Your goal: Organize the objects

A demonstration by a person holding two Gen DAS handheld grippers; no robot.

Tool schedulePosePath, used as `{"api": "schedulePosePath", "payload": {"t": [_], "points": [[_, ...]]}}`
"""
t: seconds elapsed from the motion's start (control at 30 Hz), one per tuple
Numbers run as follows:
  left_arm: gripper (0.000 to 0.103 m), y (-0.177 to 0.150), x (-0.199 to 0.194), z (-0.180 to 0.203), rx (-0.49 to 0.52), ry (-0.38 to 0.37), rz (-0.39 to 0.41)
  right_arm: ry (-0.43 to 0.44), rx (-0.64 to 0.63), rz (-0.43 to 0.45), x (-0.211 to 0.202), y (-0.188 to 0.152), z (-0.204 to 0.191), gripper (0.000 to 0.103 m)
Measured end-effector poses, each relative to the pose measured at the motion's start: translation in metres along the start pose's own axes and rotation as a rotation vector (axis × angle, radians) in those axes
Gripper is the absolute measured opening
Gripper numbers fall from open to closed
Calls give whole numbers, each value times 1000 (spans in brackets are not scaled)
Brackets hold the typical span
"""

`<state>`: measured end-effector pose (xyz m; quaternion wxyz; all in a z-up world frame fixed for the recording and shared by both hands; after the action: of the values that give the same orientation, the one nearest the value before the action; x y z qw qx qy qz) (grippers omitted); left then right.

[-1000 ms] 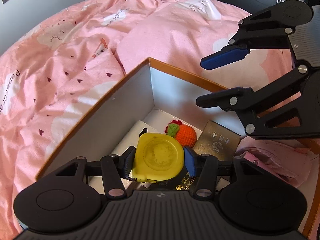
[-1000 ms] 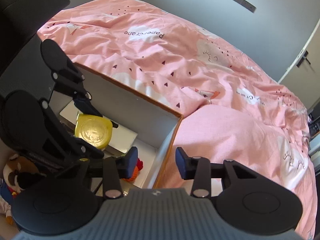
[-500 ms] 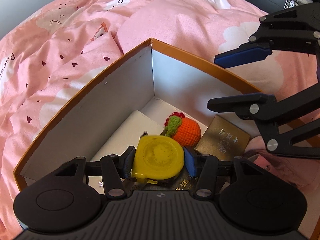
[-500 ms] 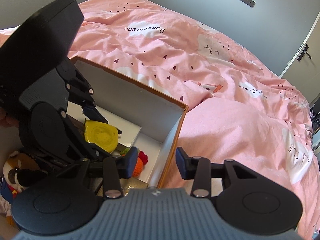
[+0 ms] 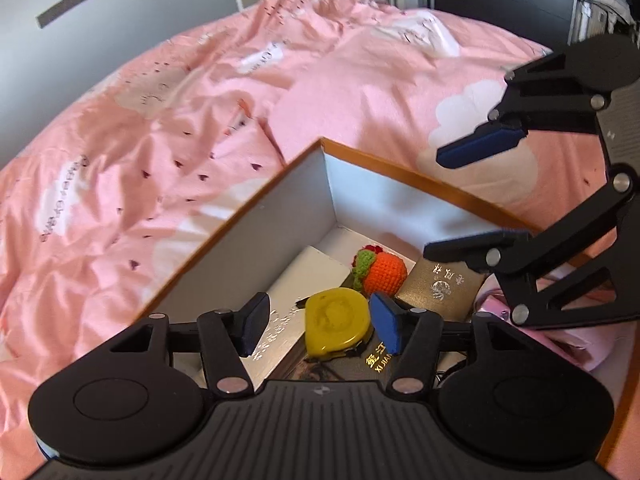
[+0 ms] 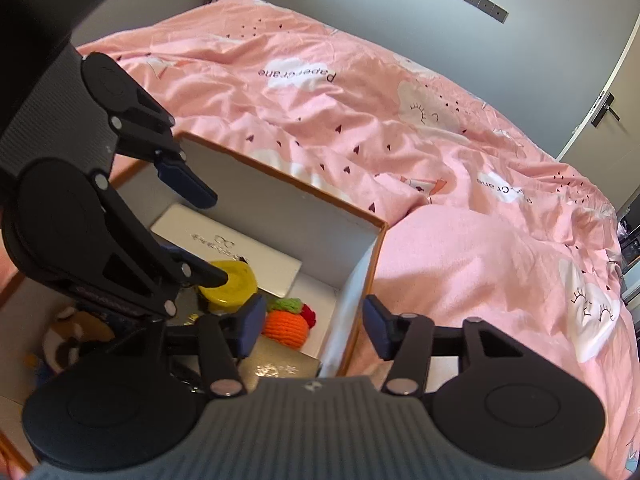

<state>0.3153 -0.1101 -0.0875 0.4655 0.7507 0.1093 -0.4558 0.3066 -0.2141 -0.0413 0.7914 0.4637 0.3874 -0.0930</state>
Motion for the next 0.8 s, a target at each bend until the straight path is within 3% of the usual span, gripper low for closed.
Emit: {"api": "schedulePosePath", "payload": {"t": [0.2, 0.4, 0.53, 0.8], "points": [[71, -8, -60, -4, -112, 80, 71, 33, 88, 39, -39, 3, -13, 68], [77, -42, -113, 1, -326, 152, 168, 31, 218, 85, -76, -11, -36, 77], [77, -77, -123, 8, -466, 175, 194, 36, 301, 108, -92, -26, -60, 78], [79, -121, -154, 12, -592, 296, 244, -30, 393, 177, -117, -50, -91, 84]]}}
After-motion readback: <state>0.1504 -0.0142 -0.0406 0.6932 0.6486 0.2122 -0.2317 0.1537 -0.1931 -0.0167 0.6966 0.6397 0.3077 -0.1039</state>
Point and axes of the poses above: each gripper's, at about its wrist camera, not at the fingertips, and x roughly the way its jaws point, z to its right, y to its top, the point moved 8 cm from there along x, roughly the way its jaws point, and after that the axes turned 1 degree about z, right-handed, at the moved point
